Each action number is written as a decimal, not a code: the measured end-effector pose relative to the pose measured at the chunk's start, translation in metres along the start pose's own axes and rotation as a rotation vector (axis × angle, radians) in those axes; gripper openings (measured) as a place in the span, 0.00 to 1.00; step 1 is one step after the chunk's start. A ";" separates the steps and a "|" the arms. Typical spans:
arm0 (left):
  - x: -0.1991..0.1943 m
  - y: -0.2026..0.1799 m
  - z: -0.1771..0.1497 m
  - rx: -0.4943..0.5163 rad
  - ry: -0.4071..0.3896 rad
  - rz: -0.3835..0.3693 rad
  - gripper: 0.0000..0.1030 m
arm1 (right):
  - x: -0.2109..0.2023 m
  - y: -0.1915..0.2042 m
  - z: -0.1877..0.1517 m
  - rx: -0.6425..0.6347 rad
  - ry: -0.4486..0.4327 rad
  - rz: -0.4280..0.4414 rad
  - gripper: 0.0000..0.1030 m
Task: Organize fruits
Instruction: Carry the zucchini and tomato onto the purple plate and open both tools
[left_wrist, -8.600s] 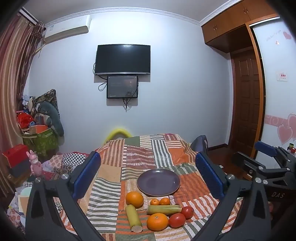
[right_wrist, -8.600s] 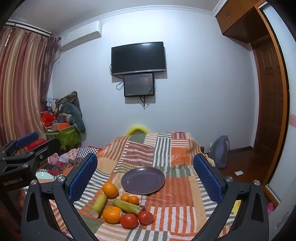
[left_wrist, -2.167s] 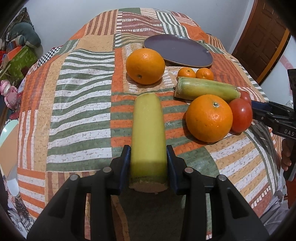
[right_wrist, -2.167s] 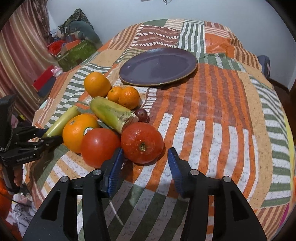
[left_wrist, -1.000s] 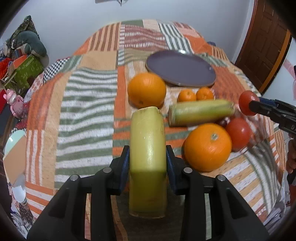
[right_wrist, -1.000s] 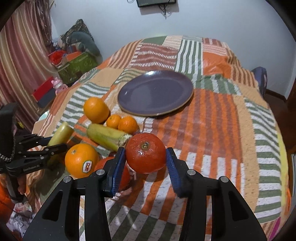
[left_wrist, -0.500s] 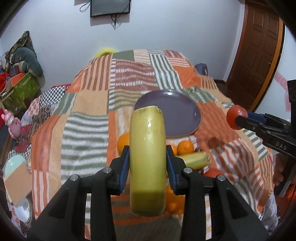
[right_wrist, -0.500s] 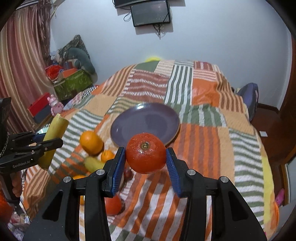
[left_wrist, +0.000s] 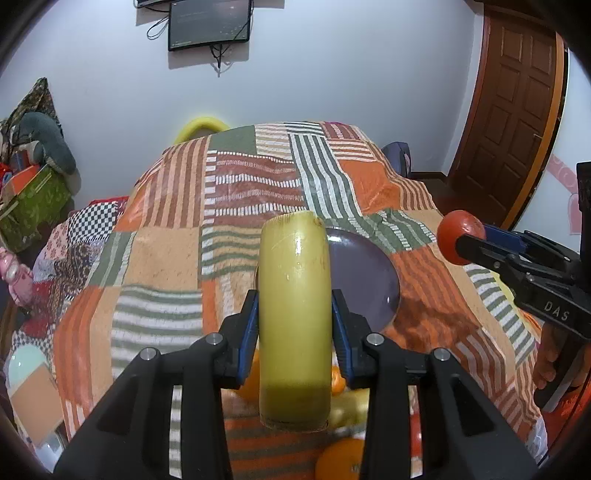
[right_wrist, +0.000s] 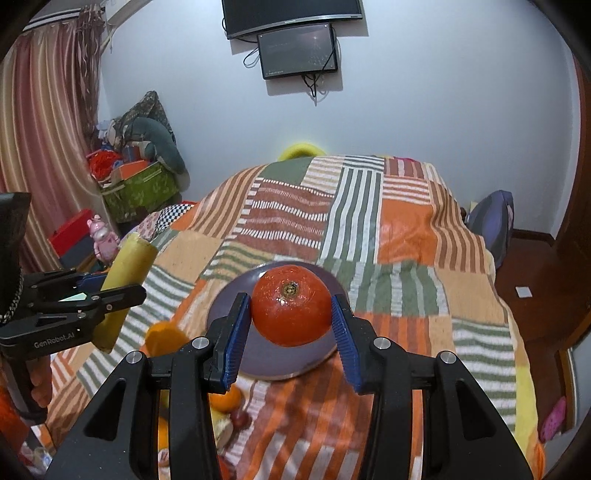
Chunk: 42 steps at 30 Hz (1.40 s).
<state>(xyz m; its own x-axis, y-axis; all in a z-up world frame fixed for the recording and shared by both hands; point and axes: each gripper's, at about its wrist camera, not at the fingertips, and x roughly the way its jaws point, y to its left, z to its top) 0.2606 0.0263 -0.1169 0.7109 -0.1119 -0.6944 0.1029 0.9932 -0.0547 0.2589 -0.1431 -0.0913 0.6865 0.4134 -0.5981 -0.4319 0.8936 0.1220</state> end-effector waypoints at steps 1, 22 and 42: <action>0.003 0.000 0.003 0.002 0.000 0.001 0.35 | 0.004 0.000 0.003 -0.001 -0.002 -0.001 0.40; 0.128 -0.003 0.036 -0.015 0.184 -0.005 0.35 | 0.102 -0.017 0.015 -0.011 0.134 -0.024 0.40; 0.175 -0.005 0.032 -0.012 0.337 -0.011 0.52 | 0.099 -0.024 0.002 -0.076 0.200 -0.006 0.44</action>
<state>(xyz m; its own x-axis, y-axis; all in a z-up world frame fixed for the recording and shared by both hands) 0.4069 0.0007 -0.2154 0.4392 -0.1078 -0.8919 0.0997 0.9925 -0.0709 0.3382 -0.1234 -0.1516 0.5624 0.3586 -0.7450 -0.4762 0.8771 0.0627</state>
